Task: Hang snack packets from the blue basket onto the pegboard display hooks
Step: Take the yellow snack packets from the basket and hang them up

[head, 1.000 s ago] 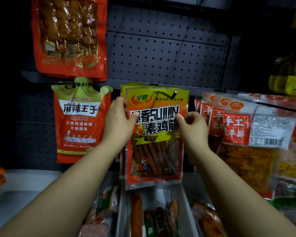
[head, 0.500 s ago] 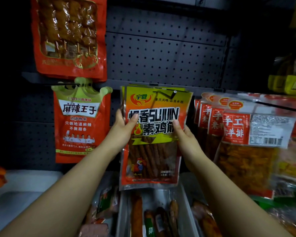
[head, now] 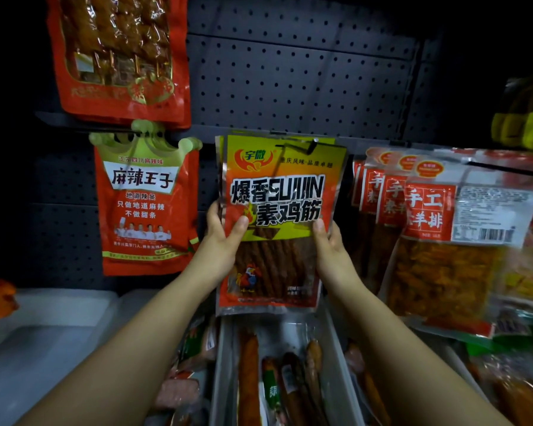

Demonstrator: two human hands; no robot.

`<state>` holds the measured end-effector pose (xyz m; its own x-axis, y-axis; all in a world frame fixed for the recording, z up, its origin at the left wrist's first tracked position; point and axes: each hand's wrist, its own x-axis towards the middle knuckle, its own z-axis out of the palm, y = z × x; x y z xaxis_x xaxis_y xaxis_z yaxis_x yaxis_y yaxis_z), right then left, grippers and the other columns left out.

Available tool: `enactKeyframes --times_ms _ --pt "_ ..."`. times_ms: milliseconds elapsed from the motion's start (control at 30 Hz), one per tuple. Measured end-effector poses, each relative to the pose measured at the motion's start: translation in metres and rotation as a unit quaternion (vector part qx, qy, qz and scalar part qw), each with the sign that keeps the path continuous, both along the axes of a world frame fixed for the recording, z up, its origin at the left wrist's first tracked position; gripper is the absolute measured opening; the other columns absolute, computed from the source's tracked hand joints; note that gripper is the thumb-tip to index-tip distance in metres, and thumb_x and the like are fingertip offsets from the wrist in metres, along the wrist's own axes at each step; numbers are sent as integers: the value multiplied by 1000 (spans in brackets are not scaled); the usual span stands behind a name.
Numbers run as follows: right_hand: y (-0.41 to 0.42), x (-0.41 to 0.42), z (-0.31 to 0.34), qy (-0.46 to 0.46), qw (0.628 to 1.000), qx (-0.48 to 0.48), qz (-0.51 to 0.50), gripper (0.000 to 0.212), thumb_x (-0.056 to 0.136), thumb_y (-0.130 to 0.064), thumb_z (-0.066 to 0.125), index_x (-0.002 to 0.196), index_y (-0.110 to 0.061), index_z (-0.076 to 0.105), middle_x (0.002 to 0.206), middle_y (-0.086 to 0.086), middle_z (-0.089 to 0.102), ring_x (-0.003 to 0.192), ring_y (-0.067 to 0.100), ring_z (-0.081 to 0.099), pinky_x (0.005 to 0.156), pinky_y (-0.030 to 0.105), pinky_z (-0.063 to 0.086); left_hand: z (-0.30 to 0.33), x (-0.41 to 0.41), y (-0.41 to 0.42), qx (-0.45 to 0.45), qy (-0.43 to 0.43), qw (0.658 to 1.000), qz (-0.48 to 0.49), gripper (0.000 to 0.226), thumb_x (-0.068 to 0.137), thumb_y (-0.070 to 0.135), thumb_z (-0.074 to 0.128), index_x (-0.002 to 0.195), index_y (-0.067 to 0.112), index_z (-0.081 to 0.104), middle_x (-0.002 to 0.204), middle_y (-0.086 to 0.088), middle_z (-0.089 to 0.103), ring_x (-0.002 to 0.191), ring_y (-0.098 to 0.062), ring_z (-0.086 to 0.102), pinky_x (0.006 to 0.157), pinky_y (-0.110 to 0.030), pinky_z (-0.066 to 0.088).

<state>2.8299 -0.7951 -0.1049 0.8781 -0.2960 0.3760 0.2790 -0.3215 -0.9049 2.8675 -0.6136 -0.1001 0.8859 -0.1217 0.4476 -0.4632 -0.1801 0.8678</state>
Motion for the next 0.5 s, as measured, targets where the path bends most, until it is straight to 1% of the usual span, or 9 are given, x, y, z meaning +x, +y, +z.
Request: enactKeyframes --times_ms 67,100,133,200,267,333,400,467,500 --pt "-1 -2 -7 16 1000 -5 -2 51 100 -48 26 147 -27 28 130 -4 48 129 20 43 90 21 27 -4 -2 0 16 -4 1000 -2 69 93 44 41 148 22 7 149 -1 33 136 -20 34 111 -36 28" --pt "-1 -2 -11 20 1000 -6 0 50 100 -47 25 146 -29 29 127 -5 49 128 20 44 89 21 27 -7 -2 0 25 0 1000 -7 68 94 44 40 149 22 7 150 -2 33 136 -21 34 112 -38 28" --pt "-2 -3 -14 24 1000 -5 2 49 100 -47 25 146 -29 31 128 -3 51 128 21 45 89 22 28 -9 -3 0 32 7 999 -13 68 94 45 39 149 22 7 150 -1 32 136 -21 34 113 -41 29" --pt "-3 -5 -19 30 1000 -6 1 48 100 -47 24 146 -32 31 138 2 50 130 23 44 91 23 29 -14 -5 1 46 19 999 -22 70 92 50 37 149 25 5 150 0 33 136 -22 35 112 -47 31" --pt "-4 -8 -23 34 999 -16 0 48 101 -47 23 146 -33 31 144 3 47 132 23 42 91 23 28 -17 -8 2 51 30 998 -28 75 87 56 36 149 27 5 150 0 33 136 -23 36 111 -49 31" --pt "-4 -11 -26 33 999 -30 3 48 101 -47 22 146 -33 31 144 3 47 127 18 43 89 21 27 -20 -11 4 38 40 998 -36 79 84 56 38 149 28 4 150 -1 33 136 -23 35 112 -49 31" --pt "-6 -15 -28 42 999 -27 3 52 100 -47 24 149 -29 29 144 4 47 126 16 45 92 24 32 -25 -17 5 17 35 999 -16 75 90 45 45 150 27 3 153 -2 29 139 -22 31 113 -48 28" --pt "-7 -22 -33 55 999 -2 -3 58 99 -48 32 151 -25 22 148 7 44 132 22 44 102 30 34 -29 -26 8 10 0 998 65 75 93 28 54 150 26 5 156 -1 20 142 -18 23 116 -42 22" --pt "-8 -27 -36 53 999 4 -9 60 99 -47 36 152 -24 19 149 7 41 134 23 42 103 29 33 -30 -34 9 6 -25 994 105 77 92 24 57 150 27 7 157 1 18 141 -15 22 115 -36 21"
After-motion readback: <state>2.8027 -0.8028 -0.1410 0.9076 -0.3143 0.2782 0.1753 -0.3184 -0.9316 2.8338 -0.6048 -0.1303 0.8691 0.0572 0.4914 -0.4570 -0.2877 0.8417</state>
